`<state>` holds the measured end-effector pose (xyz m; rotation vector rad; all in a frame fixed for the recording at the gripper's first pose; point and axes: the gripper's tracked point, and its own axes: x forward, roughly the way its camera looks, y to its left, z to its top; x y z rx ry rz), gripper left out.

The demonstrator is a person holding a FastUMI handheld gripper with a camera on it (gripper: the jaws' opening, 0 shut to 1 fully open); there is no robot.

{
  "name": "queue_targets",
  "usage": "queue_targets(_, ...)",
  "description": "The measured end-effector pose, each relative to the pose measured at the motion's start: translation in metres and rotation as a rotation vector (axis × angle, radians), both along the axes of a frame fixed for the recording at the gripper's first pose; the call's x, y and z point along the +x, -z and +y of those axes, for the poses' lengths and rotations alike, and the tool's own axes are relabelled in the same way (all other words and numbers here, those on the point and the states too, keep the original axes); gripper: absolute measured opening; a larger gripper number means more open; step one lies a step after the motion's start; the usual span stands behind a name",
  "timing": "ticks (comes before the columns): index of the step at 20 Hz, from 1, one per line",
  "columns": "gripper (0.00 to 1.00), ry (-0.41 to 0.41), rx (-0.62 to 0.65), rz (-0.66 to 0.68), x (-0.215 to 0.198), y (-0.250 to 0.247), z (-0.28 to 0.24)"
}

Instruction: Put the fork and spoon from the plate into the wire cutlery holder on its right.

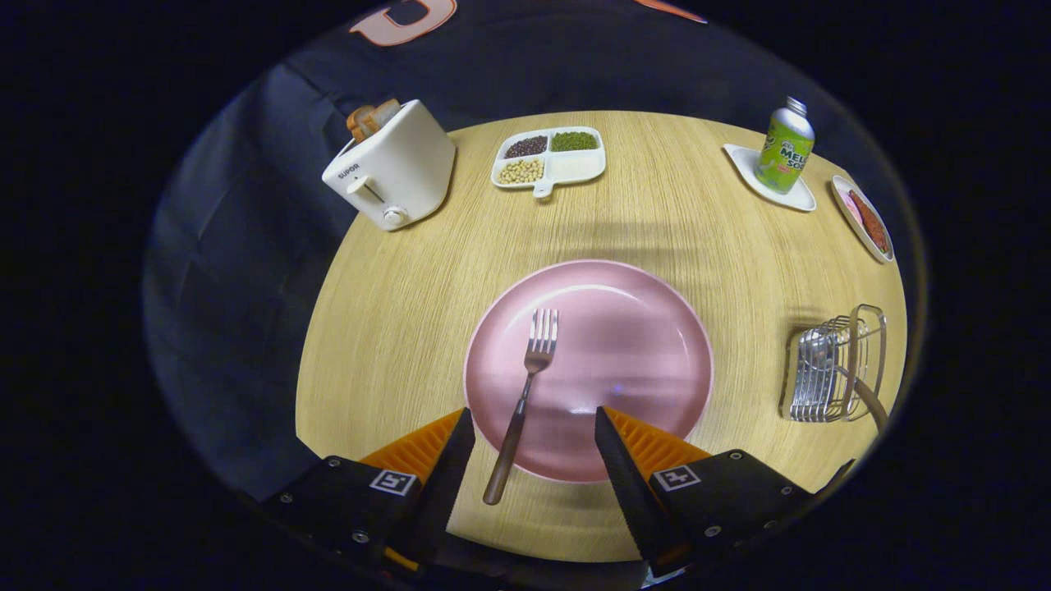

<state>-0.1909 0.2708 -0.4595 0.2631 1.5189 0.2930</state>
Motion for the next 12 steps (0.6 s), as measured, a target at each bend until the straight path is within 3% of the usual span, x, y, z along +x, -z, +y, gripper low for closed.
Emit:
queue_targets(3,0.85,0.016,-0.026,0.004,-0.003,0.015,0.006)
queue_targets(5,0.77,0.029,-0.036,0.0,-0.008,0.019,0.011)
queue_targets(12,0.4,0.051,-0.126,-0.009,-0.024,0.038,0.011)
